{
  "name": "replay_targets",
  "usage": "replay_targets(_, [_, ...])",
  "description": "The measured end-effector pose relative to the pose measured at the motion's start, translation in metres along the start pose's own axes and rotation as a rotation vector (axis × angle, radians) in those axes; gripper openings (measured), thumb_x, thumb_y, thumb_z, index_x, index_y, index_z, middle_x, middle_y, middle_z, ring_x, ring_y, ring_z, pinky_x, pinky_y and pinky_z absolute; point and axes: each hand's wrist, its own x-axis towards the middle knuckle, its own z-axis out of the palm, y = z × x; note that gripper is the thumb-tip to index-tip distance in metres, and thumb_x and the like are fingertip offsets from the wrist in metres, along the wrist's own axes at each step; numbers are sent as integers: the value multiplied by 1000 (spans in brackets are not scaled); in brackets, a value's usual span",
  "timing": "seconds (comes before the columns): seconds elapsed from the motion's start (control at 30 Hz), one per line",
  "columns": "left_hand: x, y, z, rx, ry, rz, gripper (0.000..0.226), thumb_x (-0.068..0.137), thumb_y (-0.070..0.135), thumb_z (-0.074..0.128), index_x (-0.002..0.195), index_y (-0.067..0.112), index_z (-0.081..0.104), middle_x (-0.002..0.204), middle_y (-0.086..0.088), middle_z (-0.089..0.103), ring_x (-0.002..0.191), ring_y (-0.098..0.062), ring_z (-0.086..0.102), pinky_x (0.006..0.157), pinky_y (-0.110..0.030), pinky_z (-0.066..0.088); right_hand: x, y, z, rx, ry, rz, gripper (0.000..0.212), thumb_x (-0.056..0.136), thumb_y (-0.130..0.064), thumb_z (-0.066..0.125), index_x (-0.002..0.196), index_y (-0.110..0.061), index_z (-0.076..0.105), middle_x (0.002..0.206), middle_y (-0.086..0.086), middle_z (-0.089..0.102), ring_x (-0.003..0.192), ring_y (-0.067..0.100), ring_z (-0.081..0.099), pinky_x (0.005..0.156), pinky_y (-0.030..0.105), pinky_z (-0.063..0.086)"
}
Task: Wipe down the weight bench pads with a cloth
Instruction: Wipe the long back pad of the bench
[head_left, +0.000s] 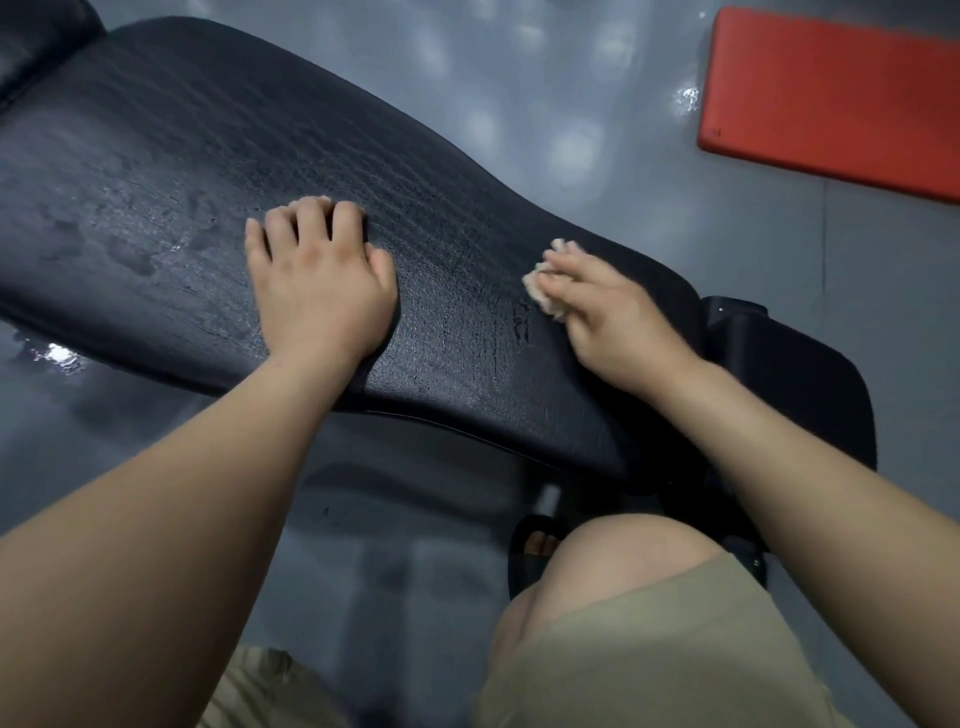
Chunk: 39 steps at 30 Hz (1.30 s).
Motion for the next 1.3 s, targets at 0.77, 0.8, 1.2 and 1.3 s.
replay_targets(0.77, [-1, -2, 1, 10, 6, 12, 41, 94, 35, 38, 125, 18, 58, 136, -12, 53, 124, -39, 45, 119, -55, 23, -7, -55, -1, 86, -288, -374, 31, 94, -14, 55, 118, -19, 75, 124, 7, 62, 110, 16, 56, 100, 26, 43])
replay_targets(0.8, [-1, -2, 1, 8, 5, 12, 41, 94, 35, 38, 125, 18, 58, 136, -12, 53, 124, -39, 45, 119, -55, 23, -5, -44, -6, 67, -260, -352, 28, 94, -13, 60, 117, -19, 75, 124, 7, 62, 115, 13, 55, 102, 28, 43])
replay_targets(1.2, [0, -2, 1, 18, 10, 7, 41, 93, 35, 38, 123, 16, 59, 133, -14, 54, 122, -40, 46, 118, -54, 24, -22, -71, -3, 77, -345, -353, 34, 84, -14, 48, 106, -10, 73, 117, 8, 61, 101, 29, 58, 87, 40, 50])
replay_targets(1.3, [-1, -4, 1, 14, 4, 12, 41, 94, 36, 37, 124, 17, 58, 135, -13, 53, 124, -39, 45, 119, -54, 22, -11, -56, -11, 37, -361, -334, 30, 86, -14, 55, 111, -15, 72, 123, 9, 56, 108, 26, 59, 90, 40, 51])
